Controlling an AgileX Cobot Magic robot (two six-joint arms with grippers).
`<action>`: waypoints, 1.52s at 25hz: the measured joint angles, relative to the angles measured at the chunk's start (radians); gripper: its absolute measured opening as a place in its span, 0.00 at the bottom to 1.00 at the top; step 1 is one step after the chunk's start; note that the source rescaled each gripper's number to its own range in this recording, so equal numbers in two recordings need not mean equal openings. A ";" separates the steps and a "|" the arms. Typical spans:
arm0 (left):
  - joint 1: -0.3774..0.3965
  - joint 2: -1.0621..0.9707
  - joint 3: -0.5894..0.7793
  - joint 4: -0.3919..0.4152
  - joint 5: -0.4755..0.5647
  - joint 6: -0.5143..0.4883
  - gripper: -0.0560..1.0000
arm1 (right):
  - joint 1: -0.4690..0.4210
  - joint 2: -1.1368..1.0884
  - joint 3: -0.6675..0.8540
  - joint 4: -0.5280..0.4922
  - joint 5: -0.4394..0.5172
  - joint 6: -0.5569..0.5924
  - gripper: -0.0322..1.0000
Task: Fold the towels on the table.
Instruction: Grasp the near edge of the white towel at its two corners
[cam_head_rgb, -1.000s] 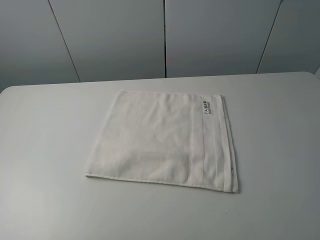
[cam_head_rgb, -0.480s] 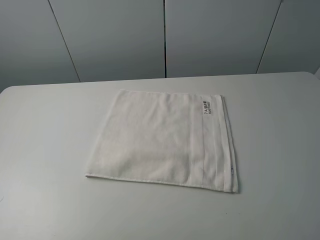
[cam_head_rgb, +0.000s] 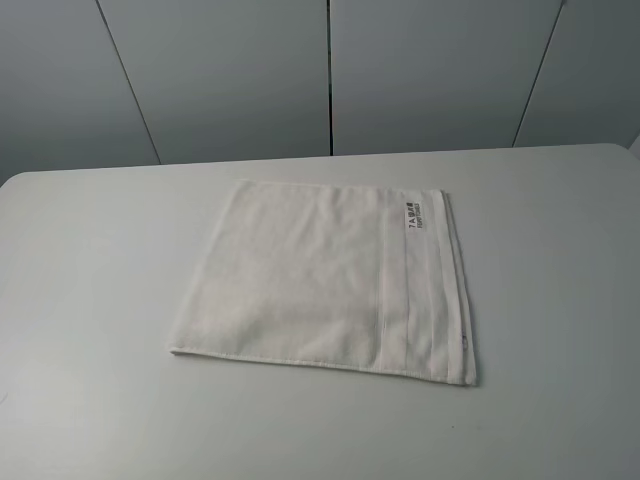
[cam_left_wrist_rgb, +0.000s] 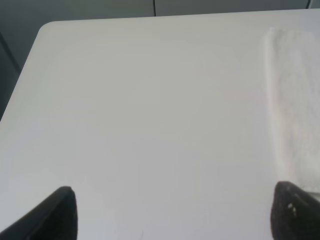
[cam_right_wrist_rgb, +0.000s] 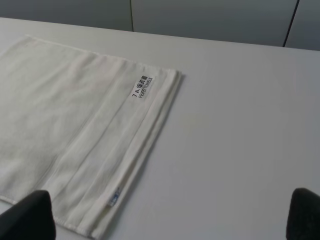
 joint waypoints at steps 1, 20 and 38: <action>0.000 0.000 0.000 0.000 0.000 0.000 1.00 | 0.000 0.000 0.000 0.000 0.000 0.000 1.00; 0.000 0.155 -0.053 -0.071 0.000 0.078 1.00 | 0.000 0.072 -0.017 0.000 0.055 0.074 1.00; -0.002 0.839 -0.242 -0.534 -0.227 0.740 1.00 | 0.000 0.810 -0.231 0.269 -0.116 -0.350 1.00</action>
